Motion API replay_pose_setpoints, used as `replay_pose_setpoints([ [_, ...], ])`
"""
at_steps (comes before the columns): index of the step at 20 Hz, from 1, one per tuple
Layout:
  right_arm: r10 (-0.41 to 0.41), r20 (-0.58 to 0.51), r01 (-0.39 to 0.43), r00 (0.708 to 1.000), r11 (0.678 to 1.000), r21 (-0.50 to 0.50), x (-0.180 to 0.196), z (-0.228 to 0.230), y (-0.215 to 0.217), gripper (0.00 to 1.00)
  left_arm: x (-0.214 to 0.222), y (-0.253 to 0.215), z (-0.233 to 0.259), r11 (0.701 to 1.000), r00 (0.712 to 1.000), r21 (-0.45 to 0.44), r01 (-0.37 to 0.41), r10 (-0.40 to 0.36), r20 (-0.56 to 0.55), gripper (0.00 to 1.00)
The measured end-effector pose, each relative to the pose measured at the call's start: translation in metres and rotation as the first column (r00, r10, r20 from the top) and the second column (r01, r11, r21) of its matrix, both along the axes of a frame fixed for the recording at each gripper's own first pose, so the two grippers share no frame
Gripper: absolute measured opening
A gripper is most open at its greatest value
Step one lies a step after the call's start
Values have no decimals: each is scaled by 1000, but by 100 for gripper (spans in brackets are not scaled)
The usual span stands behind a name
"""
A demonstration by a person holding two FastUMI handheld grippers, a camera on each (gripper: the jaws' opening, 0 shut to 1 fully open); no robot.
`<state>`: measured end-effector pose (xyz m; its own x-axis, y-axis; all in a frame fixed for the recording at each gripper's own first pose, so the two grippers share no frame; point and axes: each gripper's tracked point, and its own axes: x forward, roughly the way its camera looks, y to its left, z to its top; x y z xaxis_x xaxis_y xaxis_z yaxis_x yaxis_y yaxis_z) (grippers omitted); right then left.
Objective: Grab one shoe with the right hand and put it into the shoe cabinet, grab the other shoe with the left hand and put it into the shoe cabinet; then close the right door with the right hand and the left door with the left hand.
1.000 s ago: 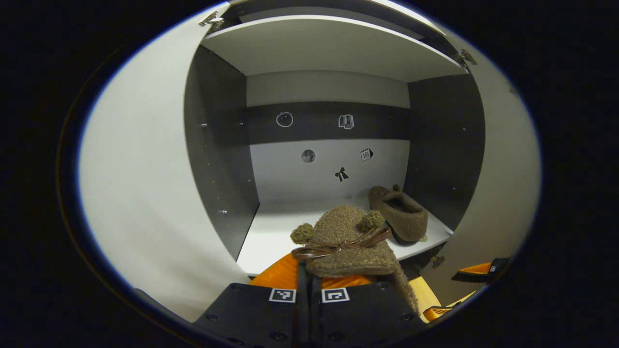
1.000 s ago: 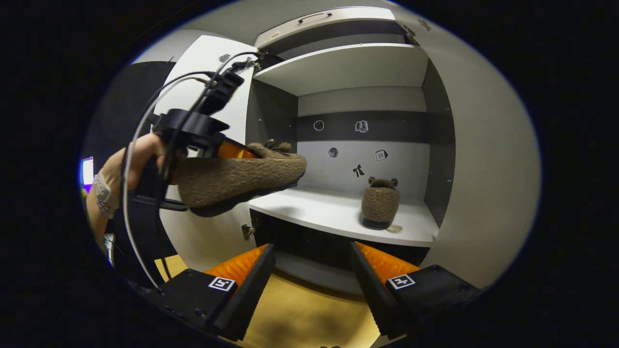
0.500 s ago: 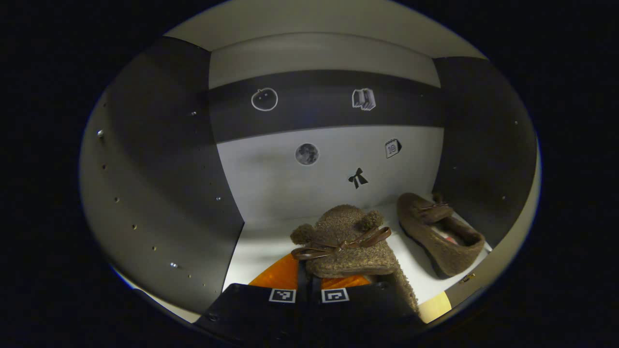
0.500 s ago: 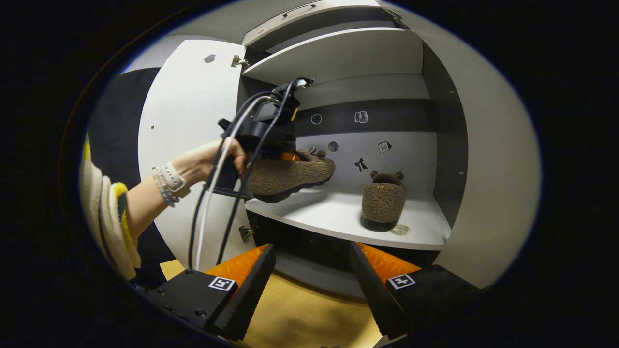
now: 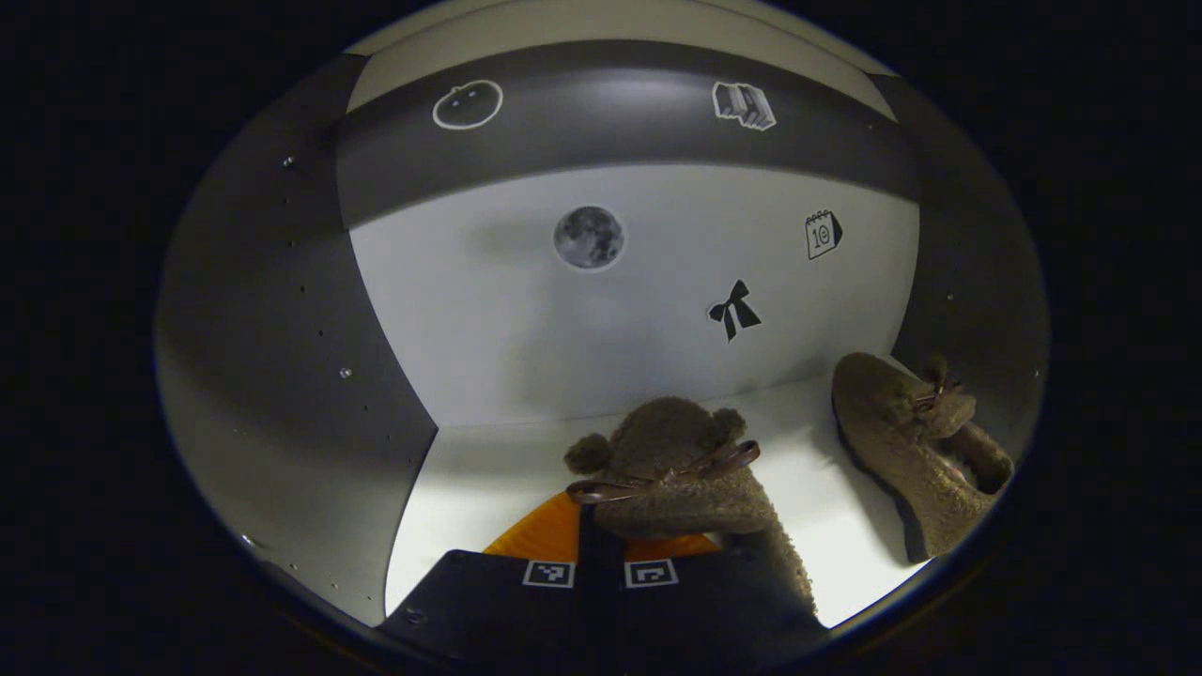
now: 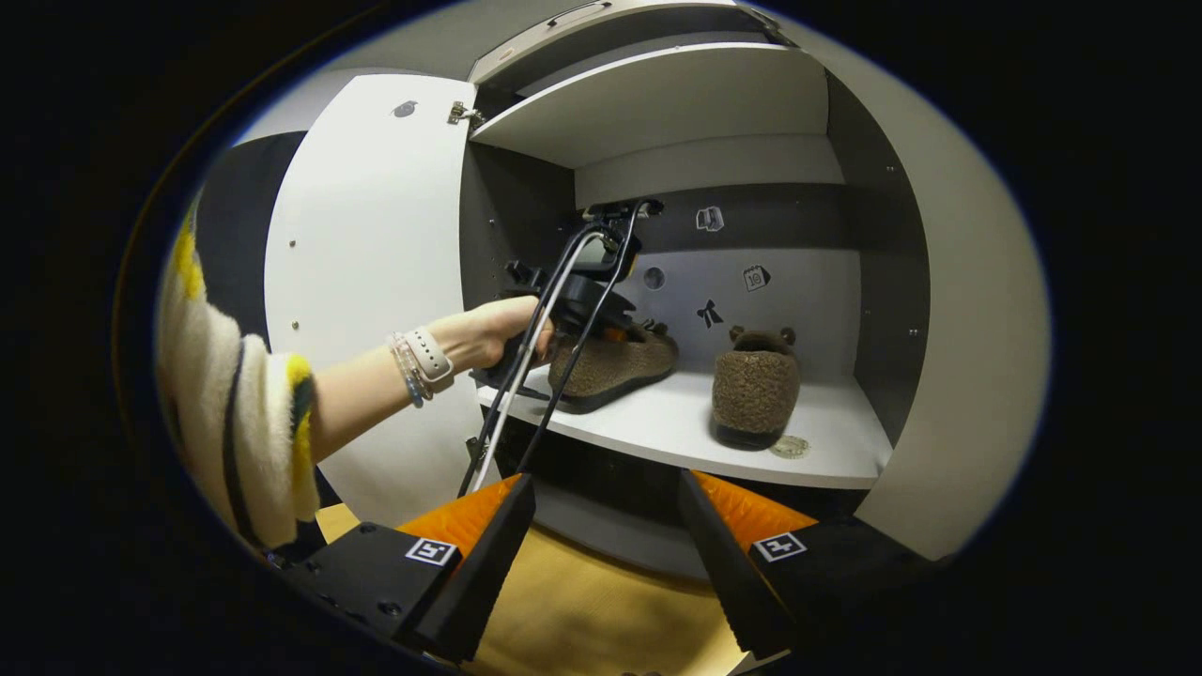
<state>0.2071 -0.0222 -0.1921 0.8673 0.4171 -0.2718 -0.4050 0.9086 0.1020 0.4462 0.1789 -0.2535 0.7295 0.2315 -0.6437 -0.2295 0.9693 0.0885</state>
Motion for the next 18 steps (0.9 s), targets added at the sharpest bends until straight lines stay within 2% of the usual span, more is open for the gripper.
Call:
replay_pose_setpoints([
  [5,1,-14,-1,1000,1000,-10,3,-5,0,98,3,1,-3,1000,1000,9,3,-3,21,6],
  [8,2,-16,-2,1000,1000,-6,3,-6,1,98,1,4,0,999,999,47,6,-8,32,11],
  [11,2,-22,-2,1000,1000,-8,4,-7,2,99,0,0,8,994,998,95,45,-48,35,17],
  [15,-9,-18,8,1000,1000,-4,5,-3,2,98,-11,1,23,993,996,97,66,-72,53,40],
  [16,-10,-14,10,1000,1000,-4,4,-1,4,98,-15,3,28,992,995,102,70,-76,56,58],
  [17,-10,-7,10,1000,1000,-4,4,2,5,98,-20,4,33,992,995,100,70,-77,67,61],
  [18,-8,1,8,1000,1000,-4,3,5,7,98,-26,5,39,993,994,93,68,-76,81,72],
])
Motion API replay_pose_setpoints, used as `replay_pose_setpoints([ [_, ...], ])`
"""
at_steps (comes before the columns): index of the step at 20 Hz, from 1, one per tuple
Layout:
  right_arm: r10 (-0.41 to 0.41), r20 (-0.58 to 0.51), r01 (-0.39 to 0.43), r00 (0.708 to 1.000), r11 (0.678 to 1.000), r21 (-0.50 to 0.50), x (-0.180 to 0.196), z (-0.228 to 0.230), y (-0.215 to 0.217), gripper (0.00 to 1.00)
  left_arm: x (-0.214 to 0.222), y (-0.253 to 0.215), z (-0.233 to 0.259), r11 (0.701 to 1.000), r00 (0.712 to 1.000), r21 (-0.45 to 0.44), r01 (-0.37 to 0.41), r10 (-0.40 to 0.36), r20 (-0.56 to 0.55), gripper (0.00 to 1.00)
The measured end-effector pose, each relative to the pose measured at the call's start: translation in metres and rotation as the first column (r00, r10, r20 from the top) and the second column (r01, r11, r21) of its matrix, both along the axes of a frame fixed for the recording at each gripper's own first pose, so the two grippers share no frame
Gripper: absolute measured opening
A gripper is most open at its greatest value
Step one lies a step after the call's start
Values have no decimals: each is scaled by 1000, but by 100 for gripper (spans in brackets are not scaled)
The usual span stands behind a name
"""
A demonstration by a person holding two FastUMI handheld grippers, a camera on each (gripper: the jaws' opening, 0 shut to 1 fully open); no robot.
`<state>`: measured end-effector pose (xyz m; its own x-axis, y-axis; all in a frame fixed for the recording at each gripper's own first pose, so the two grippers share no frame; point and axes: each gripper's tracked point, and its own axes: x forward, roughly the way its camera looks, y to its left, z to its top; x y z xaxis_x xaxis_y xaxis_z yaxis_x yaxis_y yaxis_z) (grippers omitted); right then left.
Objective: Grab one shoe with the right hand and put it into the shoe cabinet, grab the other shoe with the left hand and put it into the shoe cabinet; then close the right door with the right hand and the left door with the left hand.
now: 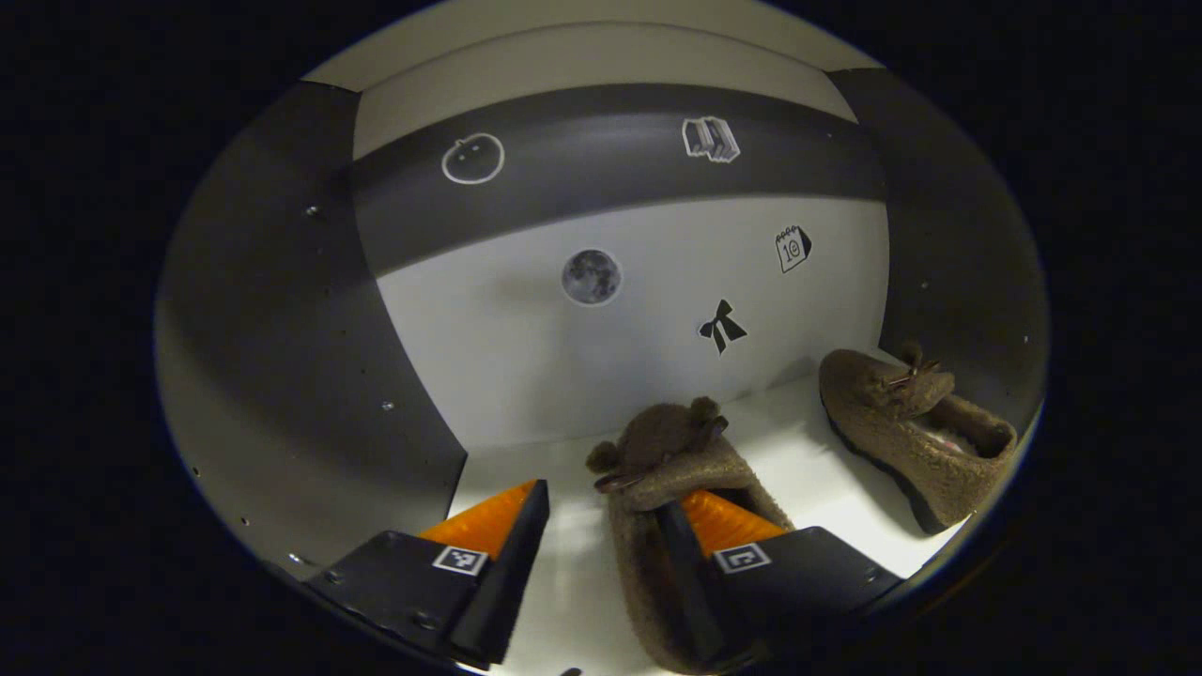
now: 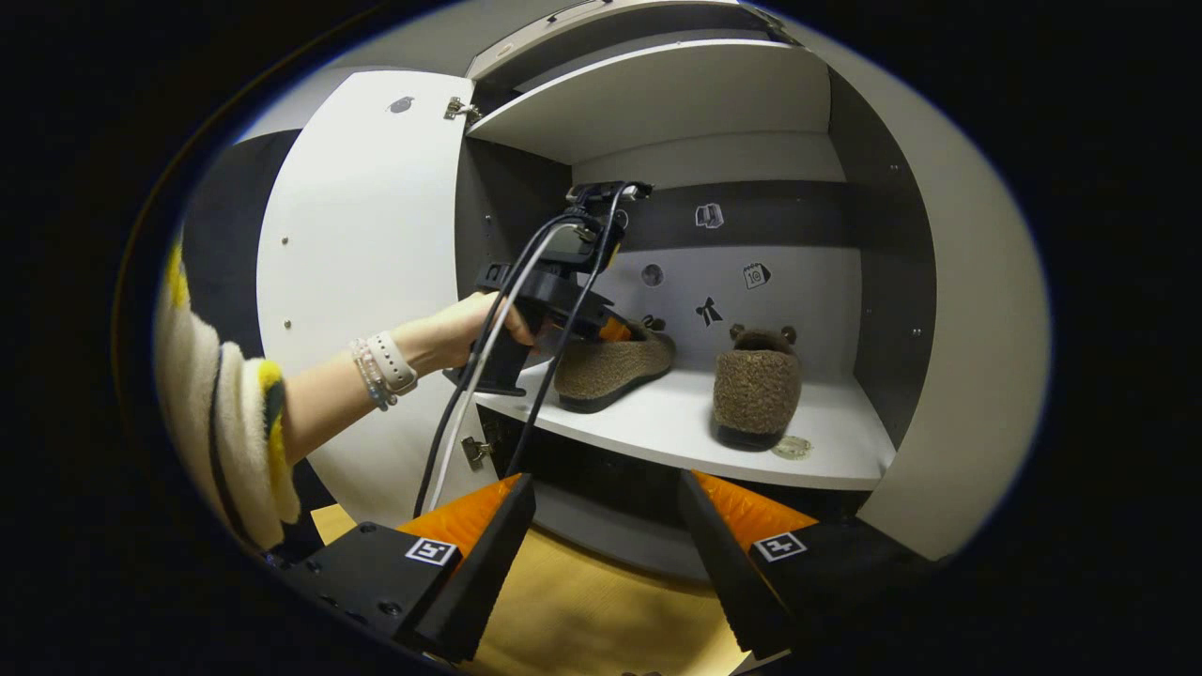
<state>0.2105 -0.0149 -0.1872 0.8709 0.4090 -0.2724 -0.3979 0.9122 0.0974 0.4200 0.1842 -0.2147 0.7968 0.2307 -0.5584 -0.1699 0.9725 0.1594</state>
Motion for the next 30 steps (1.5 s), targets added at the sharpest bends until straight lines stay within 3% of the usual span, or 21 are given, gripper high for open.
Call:
replay_pose_setpoints([
  [3,8,24,-8,1000,1000,-3,-4,10,7,98,-25,-1,15,1000,999,-27,-5,6,35,94],
  [8,-2,74,6,997,999,-47,-12,29,13,98,-74,-28,44,998,994,-31,51,-48,94,96],
  [14,-79,160,94,984,992,-89,-50,69,8,99,-146,-75,104,990,968,-61,127,-110,226,97],
  [16,-118,206,140,971,986,-91,-69,92,3,98,-181,-87,126,987,955,-67,143,-120,272,94],
  [17,-143,231,167,962,982,-86,-79,105,-2,98,-200,-91,137,986,947,-70,152,-125,295,100],
  [18,-174,253,199,952,977,-74,-93,113,-5,98,-221,-96,146,984,940,-77,163,-131,314,94],
  [19,-209,267,231,941,971,-55,-105,124,-11,98,-241,-101,154,981,934,-83,174,-137,329,100],
  [20,-238,275,258,931,965,-39,-118,133,-18,98,-262,-104,161,979,930,-89,183,-143,338,97],
  [22,-276,299,297,914,954,-28,-145,149,-28,98,-306,-111,171,973,923,-102,205,-158,350,100],
  [25,-343,341,388,875,919,-73,-184,164,-58,98,-359,-117,183,967,918,-114,227,-173,357,97],
  [30,-518,337,581,786,805,-117,-215,165,-156,98,-419,-116,195,964,915,-147,221,-153,374,97],
])
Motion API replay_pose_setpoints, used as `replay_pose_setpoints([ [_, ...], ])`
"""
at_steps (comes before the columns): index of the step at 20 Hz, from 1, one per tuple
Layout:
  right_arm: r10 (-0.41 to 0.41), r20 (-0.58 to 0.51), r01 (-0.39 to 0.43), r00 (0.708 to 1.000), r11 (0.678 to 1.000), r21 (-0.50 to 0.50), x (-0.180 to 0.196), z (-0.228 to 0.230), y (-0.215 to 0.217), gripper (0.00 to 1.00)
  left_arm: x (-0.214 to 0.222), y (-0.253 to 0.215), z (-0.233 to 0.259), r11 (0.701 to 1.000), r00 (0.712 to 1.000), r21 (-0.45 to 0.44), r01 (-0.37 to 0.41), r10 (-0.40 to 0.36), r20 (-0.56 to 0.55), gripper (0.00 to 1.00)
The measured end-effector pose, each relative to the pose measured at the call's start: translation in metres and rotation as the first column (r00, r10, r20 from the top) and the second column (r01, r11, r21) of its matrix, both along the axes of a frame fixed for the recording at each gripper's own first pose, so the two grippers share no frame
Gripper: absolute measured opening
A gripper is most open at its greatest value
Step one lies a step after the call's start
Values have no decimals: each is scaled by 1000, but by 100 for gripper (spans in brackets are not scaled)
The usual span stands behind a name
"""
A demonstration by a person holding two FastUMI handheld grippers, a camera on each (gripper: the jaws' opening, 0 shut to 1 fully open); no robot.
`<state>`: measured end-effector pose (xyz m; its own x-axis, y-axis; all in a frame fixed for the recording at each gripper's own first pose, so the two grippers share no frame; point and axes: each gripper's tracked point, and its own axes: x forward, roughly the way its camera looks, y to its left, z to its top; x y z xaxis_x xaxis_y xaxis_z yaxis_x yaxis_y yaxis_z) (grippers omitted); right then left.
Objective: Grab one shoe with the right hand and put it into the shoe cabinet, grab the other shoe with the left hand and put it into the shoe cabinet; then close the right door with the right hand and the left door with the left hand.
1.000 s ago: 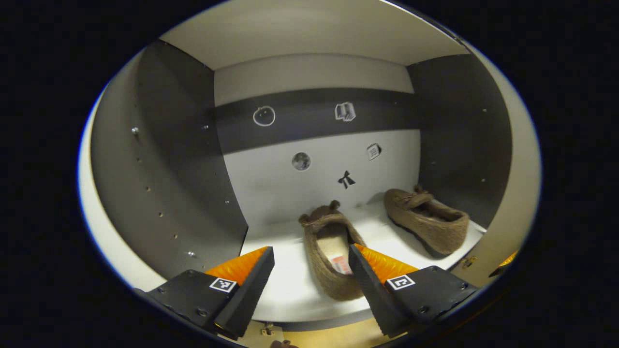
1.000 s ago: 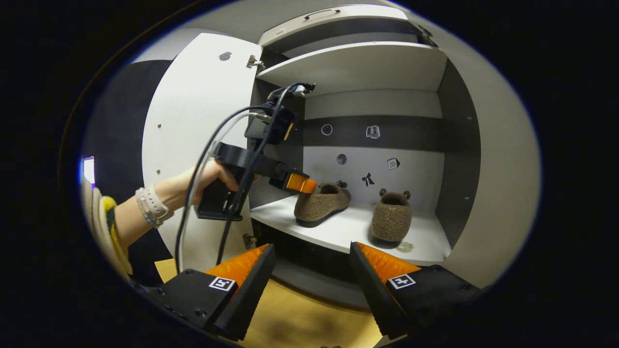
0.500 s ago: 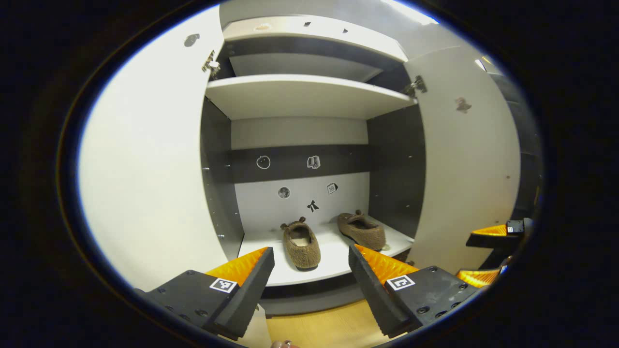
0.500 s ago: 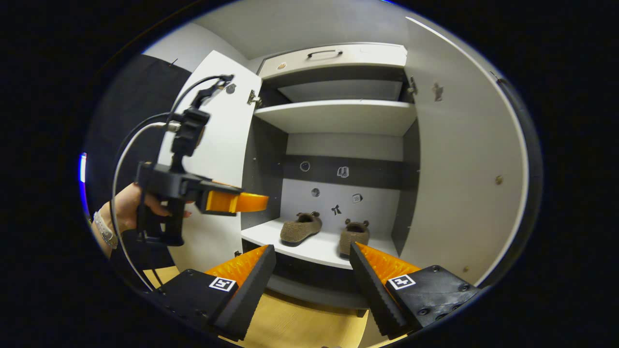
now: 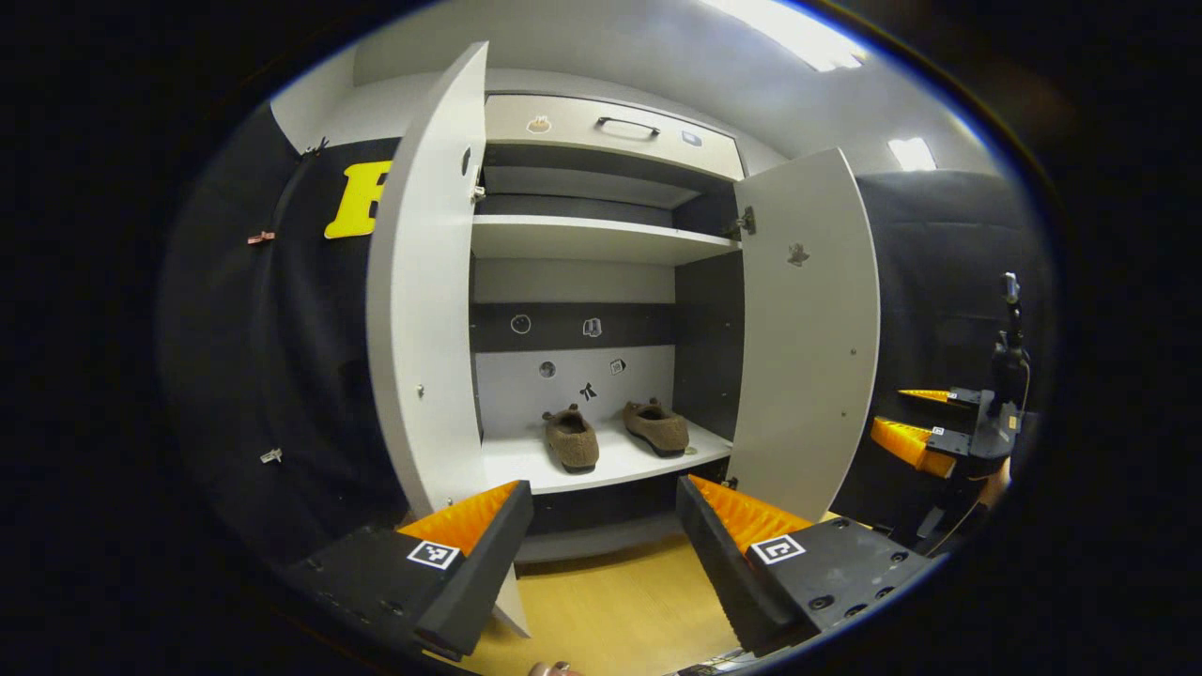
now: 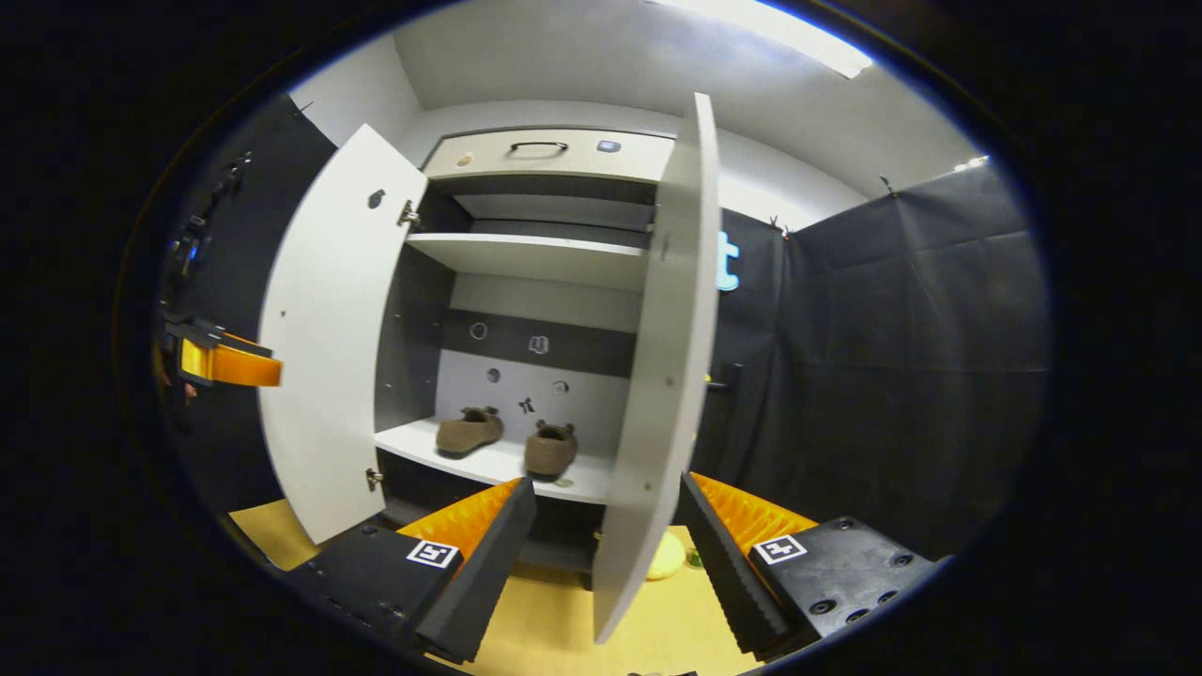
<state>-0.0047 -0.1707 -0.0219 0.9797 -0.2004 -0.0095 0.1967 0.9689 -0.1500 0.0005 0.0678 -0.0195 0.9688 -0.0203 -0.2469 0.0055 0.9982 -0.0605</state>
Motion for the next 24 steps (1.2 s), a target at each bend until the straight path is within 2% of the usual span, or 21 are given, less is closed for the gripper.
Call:
replay_pose_setpoints([
  [4,-94,24,93,995,995,34,12,13,-68,98,-25,22,11,999,999,15,-52,52,9,97],
  [9,-25,0,25,1000,998,63,48,4,-90,98,-41,47,21,986,989,75,-149,147,25,97],
  [10,2,-6,-1,1000,998,57,54,3,-87,98,-42,54,25,980,983,78,-182,179,41,97],
  [13,65,-17,-65,998,998,15,64,3,-83,95,-47,59,31,977,976,38,-210,208,62,96],
  [19,168,-24,-167,985,984,58,71,-1,-58,95,-55,86,38,955,950,-53,-291,295,99,98],
  [24,268,-27,-265,963,962,67,93,-3,0,95,-74,113,41,924,918,-1,-383,381,114,95],
])
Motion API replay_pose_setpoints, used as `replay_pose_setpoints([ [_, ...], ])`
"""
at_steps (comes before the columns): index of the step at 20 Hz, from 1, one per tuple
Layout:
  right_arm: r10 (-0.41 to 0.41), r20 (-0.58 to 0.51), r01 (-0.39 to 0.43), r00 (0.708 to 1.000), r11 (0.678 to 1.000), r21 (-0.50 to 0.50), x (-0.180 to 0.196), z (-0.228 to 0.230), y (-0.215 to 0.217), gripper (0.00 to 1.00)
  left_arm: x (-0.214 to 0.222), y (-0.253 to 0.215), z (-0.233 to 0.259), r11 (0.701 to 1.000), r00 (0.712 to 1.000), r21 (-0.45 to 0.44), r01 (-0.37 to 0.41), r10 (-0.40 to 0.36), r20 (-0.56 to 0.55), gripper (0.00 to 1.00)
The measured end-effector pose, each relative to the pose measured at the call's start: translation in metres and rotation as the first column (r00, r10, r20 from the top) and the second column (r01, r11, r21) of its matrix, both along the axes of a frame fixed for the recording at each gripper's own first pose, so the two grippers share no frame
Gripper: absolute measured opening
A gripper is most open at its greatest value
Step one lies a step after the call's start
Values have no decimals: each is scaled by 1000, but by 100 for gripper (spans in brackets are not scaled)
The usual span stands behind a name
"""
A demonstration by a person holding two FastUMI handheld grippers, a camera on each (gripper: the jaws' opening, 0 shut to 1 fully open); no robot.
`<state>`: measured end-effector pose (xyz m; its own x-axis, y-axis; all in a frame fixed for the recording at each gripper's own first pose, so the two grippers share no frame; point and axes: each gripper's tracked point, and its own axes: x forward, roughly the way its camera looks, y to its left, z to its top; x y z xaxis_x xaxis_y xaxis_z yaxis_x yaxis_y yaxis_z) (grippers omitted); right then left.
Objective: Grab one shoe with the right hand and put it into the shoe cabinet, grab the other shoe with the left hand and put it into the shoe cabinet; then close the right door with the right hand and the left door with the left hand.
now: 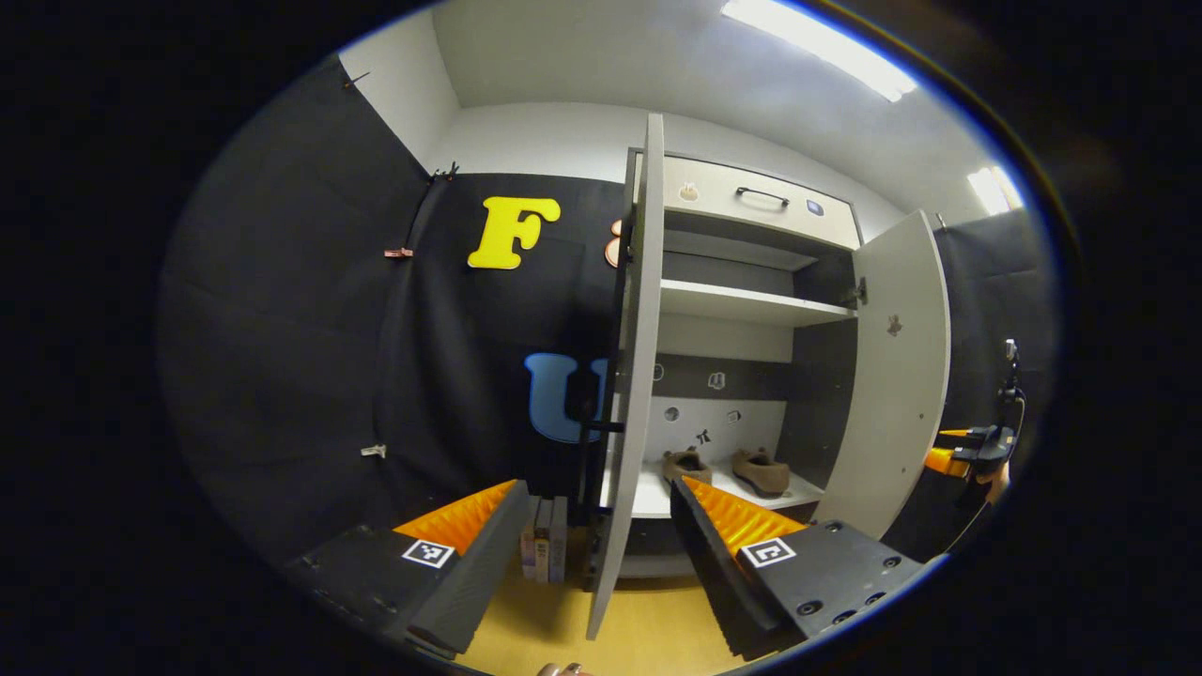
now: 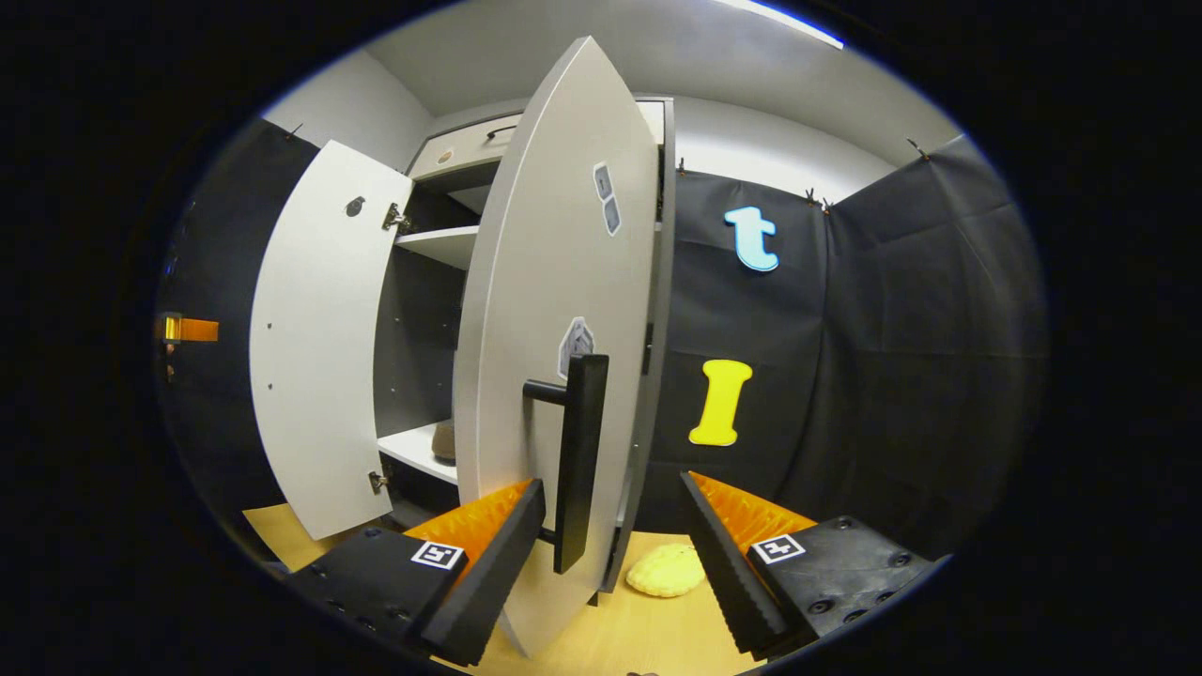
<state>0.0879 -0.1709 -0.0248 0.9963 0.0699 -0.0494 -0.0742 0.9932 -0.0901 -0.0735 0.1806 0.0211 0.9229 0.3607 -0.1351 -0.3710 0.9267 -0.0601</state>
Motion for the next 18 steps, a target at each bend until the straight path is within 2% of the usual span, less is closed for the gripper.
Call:
replay_pose_setpoints([
  [8,123,5,-123,992,989,84,51,-9,72,95,-20,16,-7,998,997,40,-57,59,-58,95],
  [9,131,13,-131,991,988,85,60,-9,79,100,-19,15,-9,997,995,47,-69,72,-65,95],
  [13,162,11,-162,987,983,83,89,-15,112,98,-26,23,-10,994,991,52,-101,105,-80,95],
  [18,162,9,-161,987,976,149,116,-21,127,98,-10,30,-19,995,993,57,-77,82,-85,95],
])
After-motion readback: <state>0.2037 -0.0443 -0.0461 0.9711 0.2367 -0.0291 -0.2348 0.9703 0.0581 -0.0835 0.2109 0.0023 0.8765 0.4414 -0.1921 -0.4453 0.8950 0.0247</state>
